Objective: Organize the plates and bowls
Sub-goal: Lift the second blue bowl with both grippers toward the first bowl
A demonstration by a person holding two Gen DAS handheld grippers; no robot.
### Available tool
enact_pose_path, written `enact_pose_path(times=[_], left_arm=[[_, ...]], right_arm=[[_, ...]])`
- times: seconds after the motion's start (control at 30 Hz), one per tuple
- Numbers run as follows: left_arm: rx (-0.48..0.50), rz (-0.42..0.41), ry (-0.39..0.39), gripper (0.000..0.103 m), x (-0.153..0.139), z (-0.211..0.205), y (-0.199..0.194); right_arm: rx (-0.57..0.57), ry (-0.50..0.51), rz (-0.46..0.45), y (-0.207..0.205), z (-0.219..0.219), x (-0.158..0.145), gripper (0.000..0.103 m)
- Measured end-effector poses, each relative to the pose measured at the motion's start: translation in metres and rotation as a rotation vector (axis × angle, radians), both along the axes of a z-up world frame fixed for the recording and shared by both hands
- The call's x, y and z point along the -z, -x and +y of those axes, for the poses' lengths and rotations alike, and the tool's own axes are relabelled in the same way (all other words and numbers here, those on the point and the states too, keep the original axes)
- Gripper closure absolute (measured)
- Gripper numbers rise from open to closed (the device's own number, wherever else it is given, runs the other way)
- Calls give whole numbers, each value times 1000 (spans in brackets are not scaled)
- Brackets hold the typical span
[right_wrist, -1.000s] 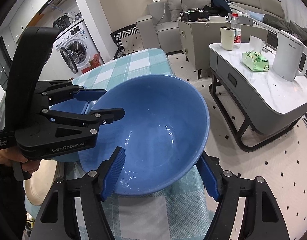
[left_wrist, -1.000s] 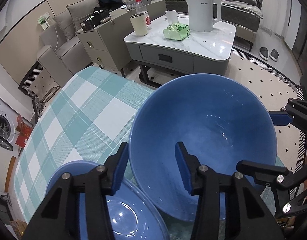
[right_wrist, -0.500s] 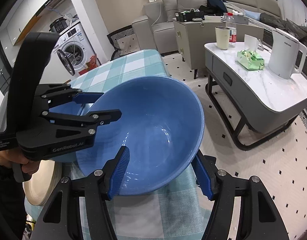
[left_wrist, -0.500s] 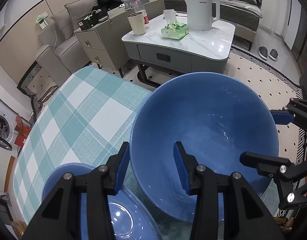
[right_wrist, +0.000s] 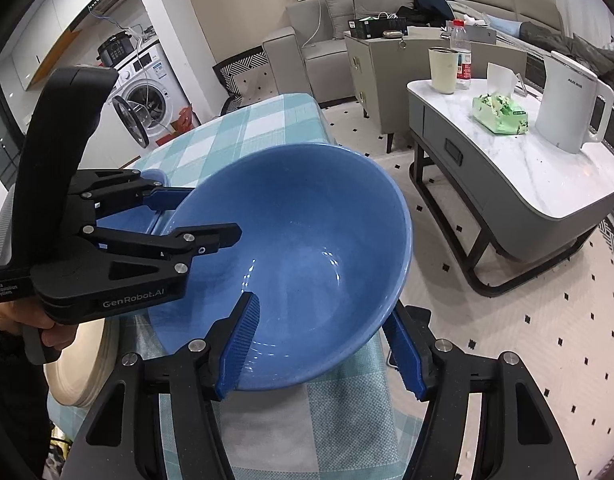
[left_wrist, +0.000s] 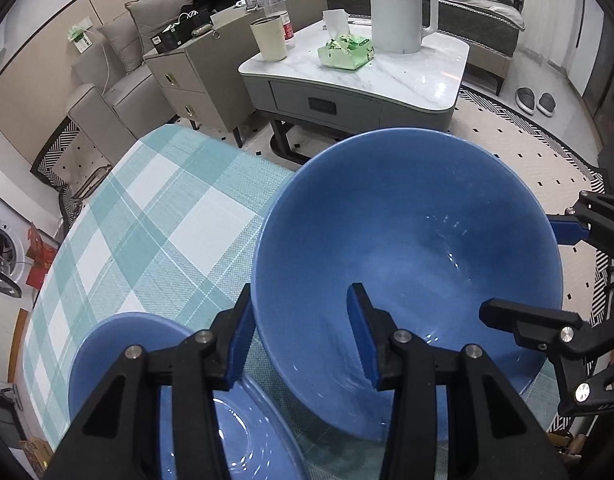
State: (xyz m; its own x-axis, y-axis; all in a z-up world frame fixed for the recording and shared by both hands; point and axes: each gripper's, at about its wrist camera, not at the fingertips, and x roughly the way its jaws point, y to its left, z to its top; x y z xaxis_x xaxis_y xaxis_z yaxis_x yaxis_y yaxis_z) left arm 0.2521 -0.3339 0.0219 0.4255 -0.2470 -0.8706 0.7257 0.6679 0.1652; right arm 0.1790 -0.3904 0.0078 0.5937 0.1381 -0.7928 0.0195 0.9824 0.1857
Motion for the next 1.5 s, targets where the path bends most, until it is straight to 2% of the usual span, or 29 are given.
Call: enact_pose_path(times=[0.23,0.47,0.53,0.63,1.13,1.5], left_arm=[[0,3,-4,59,0,0,2],[-19,-1,14,61,1,0,1],[-24,2,22,66,1,1,0],[-31,19,45,72,-1,3,-2],[-33,43,78,72,-4,4,2],[-34,6,108,72,-23,10,12]], right_arm=[[-4,-1,-3,2,-1,0,40],[39,1,-17,8,-10,-2,63],[56,-2,-23,9,-14,-4,68],[73,-9,-32,10,-20,-5,71],[110,-10,-39,11,-25,-8,72],[123,0,-85,21,-22,-24,72]])
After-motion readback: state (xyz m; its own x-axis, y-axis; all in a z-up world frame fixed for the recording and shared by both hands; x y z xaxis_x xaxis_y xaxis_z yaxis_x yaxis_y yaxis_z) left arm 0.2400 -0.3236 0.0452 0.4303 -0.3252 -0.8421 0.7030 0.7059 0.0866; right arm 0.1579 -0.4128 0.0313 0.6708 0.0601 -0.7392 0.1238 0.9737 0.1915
